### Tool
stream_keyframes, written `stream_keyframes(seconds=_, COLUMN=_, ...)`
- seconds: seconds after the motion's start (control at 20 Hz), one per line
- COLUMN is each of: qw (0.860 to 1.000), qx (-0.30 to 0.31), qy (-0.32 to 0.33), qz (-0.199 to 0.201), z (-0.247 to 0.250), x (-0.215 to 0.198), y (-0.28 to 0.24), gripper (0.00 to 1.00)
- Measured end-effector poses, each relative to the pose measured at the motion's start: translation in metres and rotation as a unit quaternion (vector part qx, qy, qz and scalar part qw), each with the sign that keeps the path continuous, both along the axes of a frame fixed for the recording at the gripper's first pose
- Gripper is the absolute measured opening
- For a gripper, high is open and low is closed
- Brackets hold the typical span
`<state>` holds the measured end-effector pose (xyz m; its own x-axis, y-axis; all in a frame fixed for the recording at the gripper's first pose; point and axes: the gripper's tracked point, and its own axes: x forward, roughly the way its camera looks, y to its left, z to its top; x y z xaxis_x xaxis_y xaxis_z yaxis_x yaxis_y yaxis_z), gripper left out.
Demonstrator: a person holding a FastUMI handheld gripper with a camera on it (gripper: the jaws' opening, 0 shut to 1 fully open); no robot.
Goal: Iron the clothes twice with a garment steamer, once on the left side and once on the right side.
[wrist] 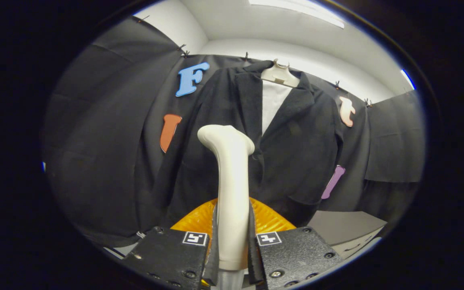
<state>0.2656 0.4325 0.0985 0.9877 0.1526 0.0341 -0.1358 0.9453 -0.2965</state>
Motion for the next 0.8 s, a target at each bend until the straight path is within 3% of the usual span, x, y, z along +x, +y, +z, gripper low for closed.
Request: stream_keyframes(seconds=0.8, qw=0.995, qx=-0.047, qy=0.087, qz=-0.025, z=-0.088, x=-0.023, y=-0.005, gripper=0.31)
